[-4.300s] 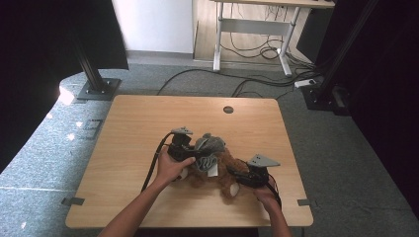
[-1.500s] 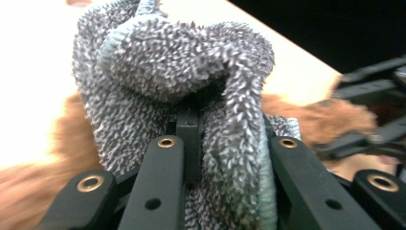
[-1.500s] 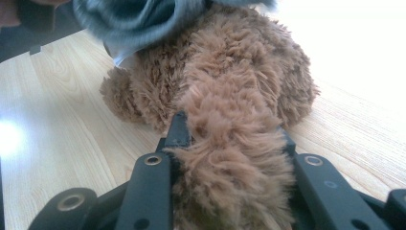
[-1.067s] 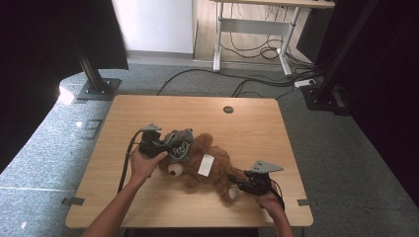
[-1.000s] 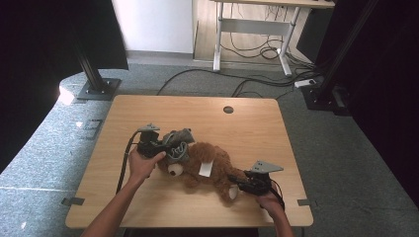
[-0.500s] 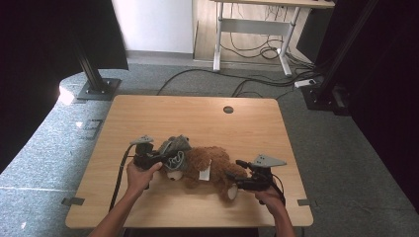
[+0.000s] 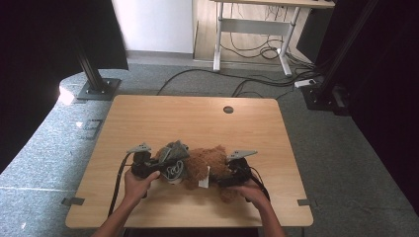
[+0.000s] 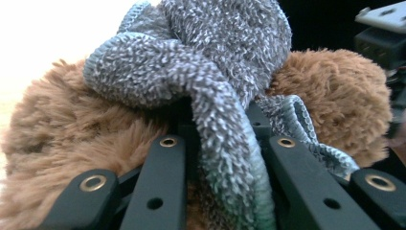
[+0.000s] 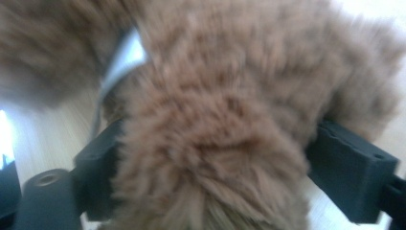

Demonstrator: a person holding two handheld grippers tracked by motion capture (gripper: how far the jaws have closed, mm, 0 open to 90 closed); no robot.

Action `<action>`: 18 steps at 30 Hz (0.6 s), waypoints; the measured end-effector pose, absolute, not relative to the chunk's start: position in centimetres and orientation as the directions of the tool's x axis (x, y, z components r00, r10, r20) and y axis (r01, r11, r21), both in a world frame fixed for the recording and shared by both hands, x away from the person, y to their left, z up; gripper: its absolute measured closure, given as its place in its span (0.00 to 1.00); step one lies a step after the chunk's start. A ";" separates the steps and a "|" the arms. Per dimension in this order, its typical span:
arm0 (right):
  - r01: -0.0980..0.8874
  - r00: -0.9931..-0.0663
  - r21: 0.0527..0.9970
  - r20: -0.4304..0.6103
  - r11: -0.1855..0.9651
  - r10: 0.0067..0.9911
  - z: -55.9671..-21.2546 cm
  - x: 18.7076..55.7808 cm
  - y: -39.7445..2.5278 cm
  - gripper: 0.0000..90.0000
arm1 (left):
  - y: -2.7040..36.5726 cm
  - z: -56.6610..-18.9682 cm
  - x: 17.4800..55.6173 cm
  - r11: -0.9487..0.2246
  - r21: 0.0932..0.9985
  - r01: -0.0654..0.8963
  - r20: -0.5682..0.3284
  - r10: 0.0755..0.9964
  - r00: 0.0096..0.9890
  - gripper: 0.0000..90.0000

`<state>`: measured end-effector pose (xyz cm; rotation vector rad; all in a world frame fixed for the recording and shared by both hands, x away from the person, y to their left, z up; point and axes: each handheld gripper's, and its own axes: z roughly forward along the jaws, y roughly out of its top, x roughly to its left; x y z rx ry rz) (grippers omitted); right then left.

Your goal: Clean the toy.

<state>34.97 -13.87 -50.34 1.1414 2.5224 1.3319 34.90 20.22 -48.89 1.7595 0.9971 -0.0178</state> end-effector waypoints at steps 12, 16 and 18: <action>0.527 -0.723 0.778 0.200 0.341 0.661 -52.0 32.5 -13.9 0.59 | 19.3 -50.3 32.8 -0.132 0.771 0.623 -0.452 0.577 0.680 0.84; 0.500 -0.695 0.796 0.136 0.340 0.706 -52.1 32.5 -13.7 0.63 | 18.0 -50.8 32.8 -0.161 0.775 0.611 -0.421 0.590 0.689 0.84; 0.489 -0.685 0.804 0.113 0.339 0.720 -52.2 32.7 -13.8 0.64 | 17.7 -50.7 33.5 -0.154 0.770 0.619 -0.431 0.590 0.682 0.84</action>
